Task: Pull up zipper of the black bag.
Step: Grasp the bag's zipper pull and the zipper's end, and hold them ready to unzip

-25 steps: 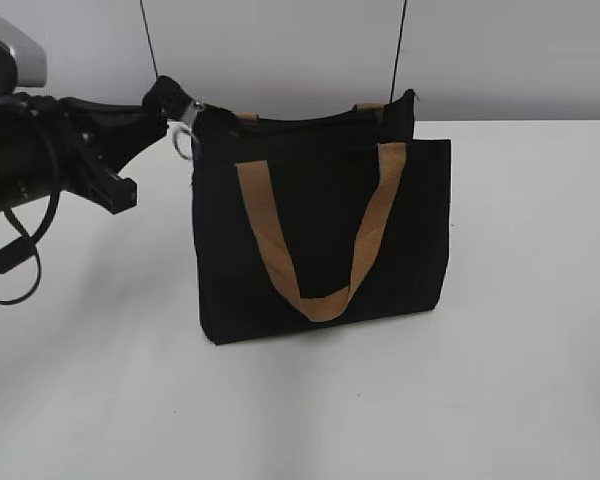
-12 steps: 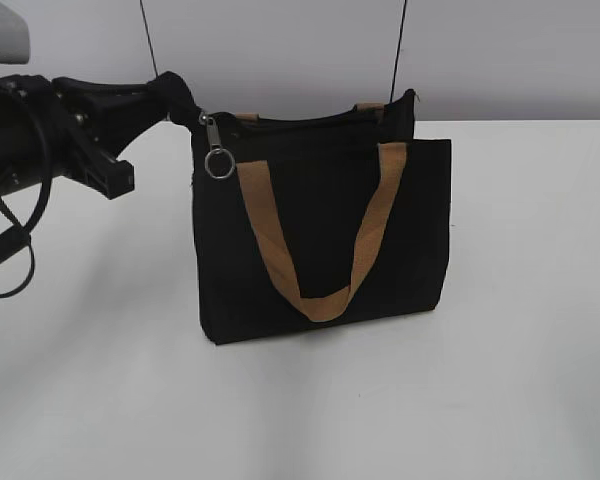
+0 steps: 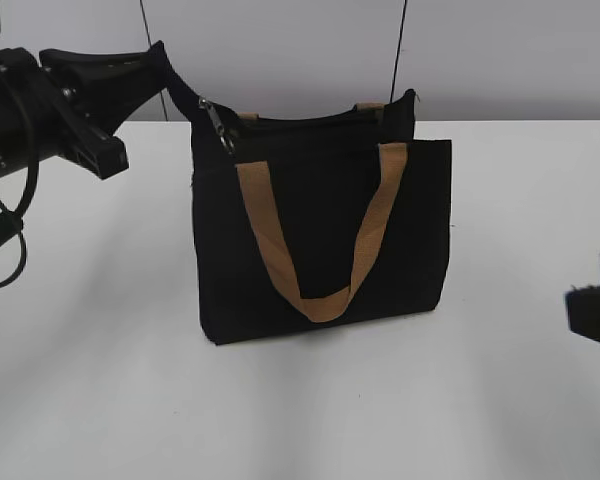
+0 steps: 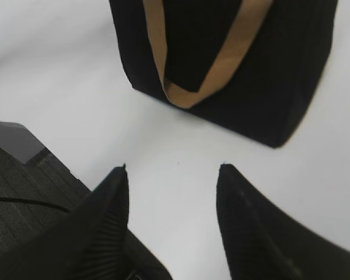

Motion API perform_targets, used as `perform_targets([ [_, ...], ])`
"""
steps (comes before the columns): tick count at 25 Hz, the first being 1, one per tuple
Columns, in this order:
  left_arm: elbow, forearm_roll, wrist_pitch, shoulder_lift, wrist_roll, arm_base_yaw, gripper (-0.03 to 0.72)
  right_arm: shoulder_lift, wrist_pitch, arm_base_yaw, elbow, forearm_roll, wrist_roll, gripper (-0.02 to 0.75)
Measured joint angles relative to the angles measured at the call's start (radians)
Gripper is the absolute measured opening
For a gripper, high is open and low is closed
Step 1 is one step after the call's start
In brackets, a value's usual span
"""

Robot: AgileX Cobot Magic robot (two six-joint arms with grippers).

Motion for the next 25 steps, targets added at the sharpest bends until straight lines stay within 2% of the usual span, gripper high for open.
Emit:
perform_targets([
  [4, 0.000, 0.000, -0.004, 0.000, -0.006, -0.001, 0.015, 0.221, -0.099, 0.070, -0.018, 0.193, -0.255, 0.382],
  [8, 0.000, 0.001, -0.005, 0.000, -0.009, -0.001, 0.015, 0.416, -0.134, 0.143, -0.115, 0.294, -0.444, 0.382],
  [17, 0.000, 0.006, -0.006, 0.000, -0.014, -0.001, 0.015, 0.833, -0.156, 0.274, -0.471, 0.316, -0.586, 0.382],
  [25, 0.000, 0.012, -0.006, 0.000, -0.015, -0.001, 0.015, 1.076, -0.165, 0.366, -0.693, 0.318, -0.618, 0.382],
])
